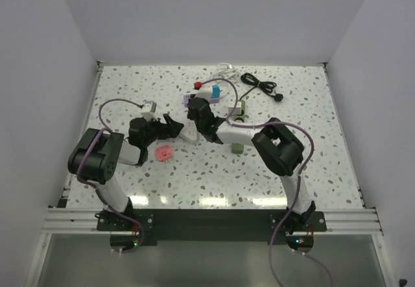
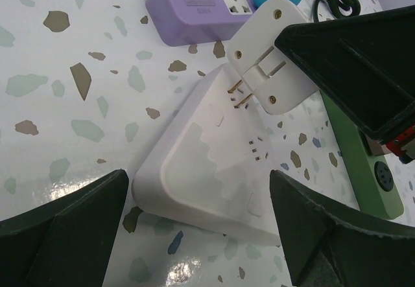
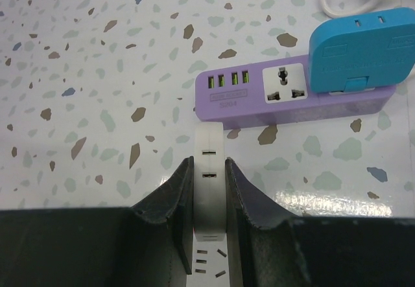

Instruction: Insert the plug

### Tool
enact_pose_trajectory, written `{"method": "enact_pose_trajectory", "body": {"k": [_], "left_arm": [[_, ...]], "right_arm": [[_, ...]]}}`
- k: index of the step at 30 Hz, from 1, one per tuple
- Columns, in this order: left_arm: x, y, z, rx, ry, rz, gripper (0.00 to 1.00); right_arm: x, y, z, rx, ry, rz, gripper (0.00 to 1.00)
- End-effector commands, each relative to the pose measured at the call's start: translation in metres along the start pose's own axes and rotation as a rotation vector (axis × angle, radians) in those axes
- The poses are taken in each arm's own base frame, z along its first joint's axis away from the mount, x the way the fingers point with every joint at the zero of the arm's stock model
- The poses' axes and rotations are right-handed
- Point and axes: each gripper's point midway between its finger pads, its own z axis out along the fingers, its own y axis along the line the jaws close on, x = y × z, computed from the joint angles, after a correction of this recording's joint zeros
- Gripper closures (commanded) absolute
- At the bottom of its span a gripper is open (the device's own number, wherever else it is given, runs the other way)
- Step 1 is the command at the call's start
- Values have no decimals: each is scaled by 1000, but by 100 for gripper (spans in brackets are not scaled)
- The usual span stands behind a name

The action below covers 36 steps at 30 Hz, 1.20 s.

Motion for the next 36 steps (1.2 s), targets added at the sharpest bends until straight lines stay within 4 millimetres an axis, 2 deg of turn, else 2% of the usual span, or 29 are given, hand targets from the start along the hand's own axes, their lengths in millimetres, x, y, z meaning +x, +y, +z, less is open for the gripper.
{"method": "enact_pose_trajectory", "body": {"k": [1, 11, 18, 36], "left_arm": [[-23, -10, 7, 52, -71, 21, 5], [-23, -12, 7, 65, -70, 22, 5], [-22, -12, 8, 68, -65, 24, 7], [-7, -1, 17, 49, -12, 33, 32]], "right_arm": [[-4, 6, 6, 14, -30, 29, 100], [2, 12, 4, 9, -19, 12, 100], [24, 11, 0, 16, 10, -39, 100], [69, -5, -16, 14, 107, -143, 100]]}}
